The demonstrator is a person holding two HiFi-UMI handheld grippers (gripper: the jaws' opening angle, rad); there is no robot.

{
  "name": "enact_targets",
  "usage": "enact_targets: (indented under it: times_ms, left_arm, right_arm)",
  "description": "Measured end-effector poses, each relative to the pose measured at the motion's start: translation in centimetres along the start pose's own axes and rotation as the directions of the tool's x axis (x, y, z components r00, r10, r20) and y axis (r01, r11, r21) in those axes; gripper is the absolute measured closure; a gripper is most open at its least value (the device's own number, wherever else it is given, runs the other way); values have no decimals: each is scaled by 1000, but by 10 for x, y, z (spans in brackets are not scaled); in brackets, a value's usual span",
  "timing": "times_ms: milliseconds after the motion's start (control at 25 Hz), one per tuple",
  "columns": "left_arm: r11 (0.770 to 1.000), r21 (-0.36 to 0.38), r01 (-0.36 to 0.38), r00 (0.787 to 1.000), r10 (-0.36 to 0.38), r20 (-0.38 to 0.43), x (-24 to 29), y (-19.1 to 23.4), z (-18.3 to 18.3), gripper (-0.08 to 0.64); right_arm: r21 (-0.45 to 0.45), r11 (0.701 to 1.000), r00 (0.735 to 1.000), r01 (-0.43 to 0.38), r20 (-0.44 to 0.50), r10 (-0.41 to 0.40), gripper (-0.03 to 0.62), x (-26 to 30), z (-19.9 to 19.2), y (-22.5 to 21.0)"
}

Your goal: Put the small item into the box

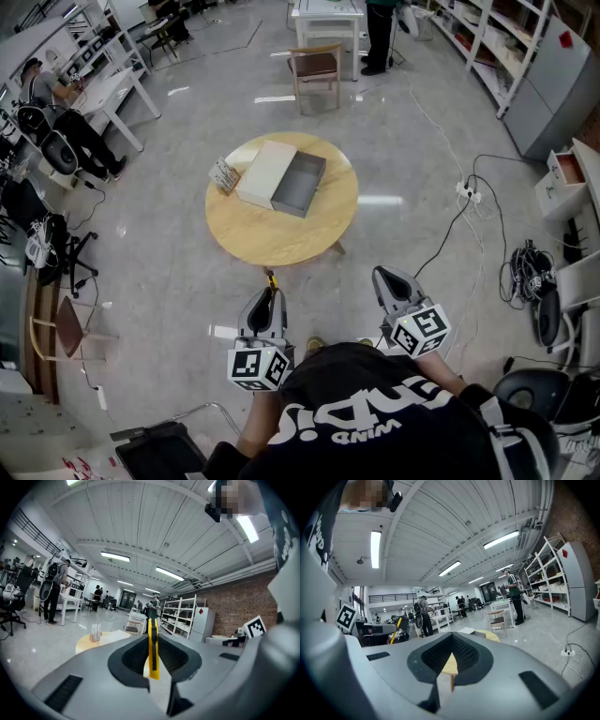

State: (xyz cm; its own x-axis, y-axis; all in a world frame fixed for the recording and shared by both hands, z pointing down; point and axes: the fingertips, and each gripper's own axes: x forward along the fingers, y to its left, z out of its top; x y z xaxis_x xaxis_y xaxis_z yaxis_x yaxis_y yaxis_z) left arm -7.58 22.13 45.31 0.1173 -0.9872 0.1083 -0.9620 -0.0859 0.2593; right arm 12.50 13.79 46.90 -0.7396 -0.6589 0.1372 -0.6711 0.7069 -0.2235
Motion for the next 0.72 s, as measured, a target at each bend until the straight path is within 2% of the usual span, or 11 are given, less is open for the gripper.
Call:
enact_targets:
  times_ms: [280, 480, 720]
  left_arm:
    - [1000, -8, 16, 1000, -16, -10, 3, 2, -2, 492]
    - [998, -41, 43, 999, -43, -2, 10, 17, 2, 492]
    - [995, -34, 94, 996, -94, -5, 12, 27, 2, 492]
  right_arm:
    - [-5, 1000, 1000, 24, 10, -24, 589, 1, 0, 2]
    - [-17, 999, 999, 31, 16, -31, 589, 8, 1, 13]
    - [-12, 995, 995, 94, 41, -93, 589, 1, -6, 17]
